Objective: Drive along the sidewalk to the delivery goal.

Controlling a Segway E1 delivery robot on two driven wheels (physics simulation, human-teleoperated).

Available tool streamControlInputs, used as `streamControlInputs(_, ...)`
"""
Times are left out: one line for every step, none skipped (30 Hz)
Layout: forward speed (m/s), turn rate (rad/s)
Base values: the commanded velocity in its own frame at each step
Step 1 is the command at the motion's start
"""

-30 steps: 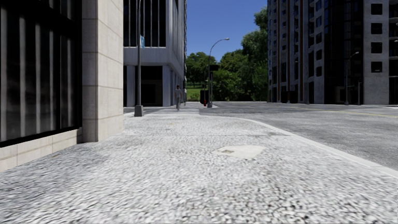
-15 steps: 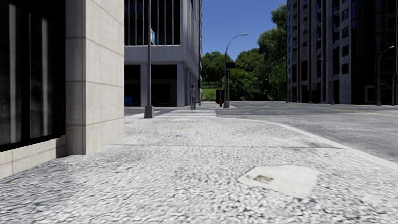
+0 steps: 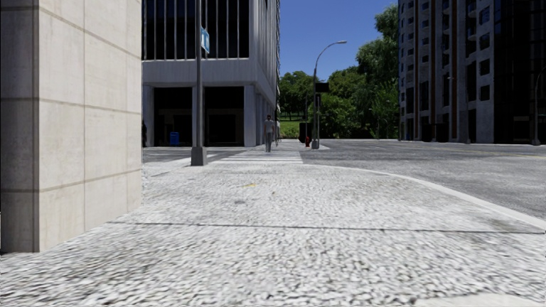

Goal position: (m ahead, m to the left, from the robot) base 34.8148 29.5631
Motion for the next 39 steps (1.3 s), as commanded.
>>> streamControlInputs(2.00,0.00)
streamControlInputs(2.00,0.00)
streamControlInputs(2.00,0.00)
streamControlInputs(2.00,0.00)
streamControlInputs(2.00,0.00)
streamControlInputs(2.00,0.00)
streamControlInputs(2.00,0.00)
streamControlInputs(2.00,0.00)
streamControlInputs(2.00,0.00)
streamControlInputs(2.00,0.00)
streamControlInputs(2.00,0.00)
streamControlInputs(2.00,0.00)
streamControlInputs(2.00,0.00)
streamControlInputs(2.00,0.00)
streamControlInputs(2.00,0.00)
streamControlInputs(2.00,0.00)
streamControlInputs(2.00,0.00)
streamControlInputs(2.00,0.00)
streamControlInputs(2.00,0.00)
streamControlInputs(2.00,0.00)
streamControlInputs(2.00,0.00)
streamControlInputs(2.00,0.00)
streamControlInputs(2.00,0.00)
streamControlInputs(2.00,0.00)
streamControlInputs(2.00,0.00)
streamControlInputs(2.00,0.00)
streamControlInputs(2.00,0.00)
streamControlInputs(2.00,0.00)
streamControlInputs(2.00,0.00)
streamControlInputs(2.00,0.00)
streamControlInputs(2.00,0.00)
streamControlInputs(2.00,0.00)
streamControlInputs(2.00,0.00)
streamControlInputs(2.00,0.00)
streamControlInputs(2.00,0.00)
streamControlInputs(2.00,0.00)
streamControlInputs(2.00,0.00)
streamControlInputs(2.00,0.00)
streamControlInputs(2.00,0.00)
